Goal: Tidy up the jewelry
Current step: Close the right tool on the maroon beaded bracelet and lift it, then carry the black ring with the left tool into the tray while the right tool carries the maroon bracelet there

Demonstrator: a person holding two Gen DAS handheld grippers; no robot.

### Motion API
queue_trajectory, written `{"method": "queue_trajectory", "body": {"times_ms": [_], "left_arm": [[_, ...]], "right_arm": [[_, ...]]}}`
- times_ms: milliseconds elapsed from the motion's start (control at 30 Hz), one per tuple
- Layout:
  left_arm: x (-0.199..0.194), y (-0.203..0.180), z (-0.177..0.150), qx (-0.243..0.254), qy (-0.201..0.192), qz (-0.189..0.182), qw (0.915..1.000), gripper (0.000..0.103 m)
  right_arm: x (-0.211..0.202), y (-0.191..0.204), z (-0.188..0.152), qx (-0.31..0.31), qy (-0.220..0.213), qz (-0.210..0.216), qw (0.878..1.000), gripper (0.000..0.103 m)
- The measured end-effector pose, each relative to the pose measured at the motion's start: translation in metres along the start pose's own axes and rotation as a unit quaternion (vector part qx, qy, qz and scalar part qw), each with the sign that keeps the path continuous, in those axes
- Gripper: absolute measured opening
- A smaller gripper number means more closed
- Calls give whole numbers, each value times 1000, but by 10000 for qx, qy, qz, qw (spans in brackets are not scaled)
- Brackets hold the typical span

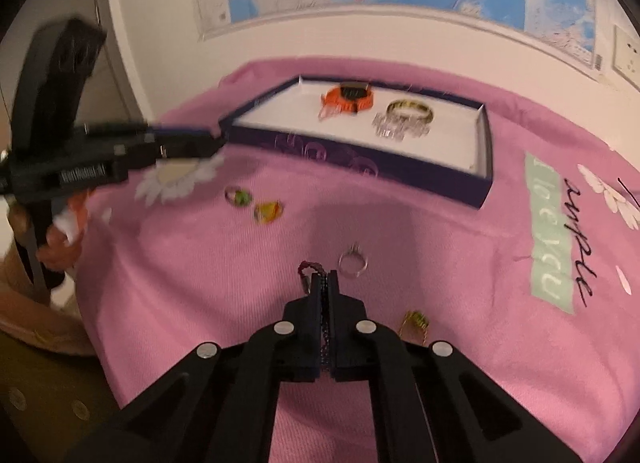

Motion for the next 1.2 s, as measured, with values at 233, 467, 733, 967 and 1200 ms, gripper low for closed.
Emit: {"method": "queue_trajectory", "body": {"times_ms": [233,467,733,967,1200], "left_arm": [[-4,0,4,17,-66,34,10000,22],[-9,1,12,36,-174,73,9998,22],[-10,5,23,60,-261,104,9996,22],[-7,10,31,60,-285,164,9994,22],[-3,17,41,38,-319,204,9993,22]], "right_arm": [[-17,-1,28,178,-467,93,9987,2],[-24,3,50,159,-771,195,9967,2],[-23,0,68,154,-936,150,9954,2],[-17,-6,79,201,-973,172,9949,2],[-12,-14,90,262,-1002,179,9945,2]]}}
Point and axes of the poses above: each gripper's, at about its wrist camera, not at the fingertips, and x roughly the way its jaws point, y to its left, z to its top, the point moved 7 cm from there along x, roughly the way its jaws point, and after that the axes turned 10 degrees about -z, right-handed, at the moved point
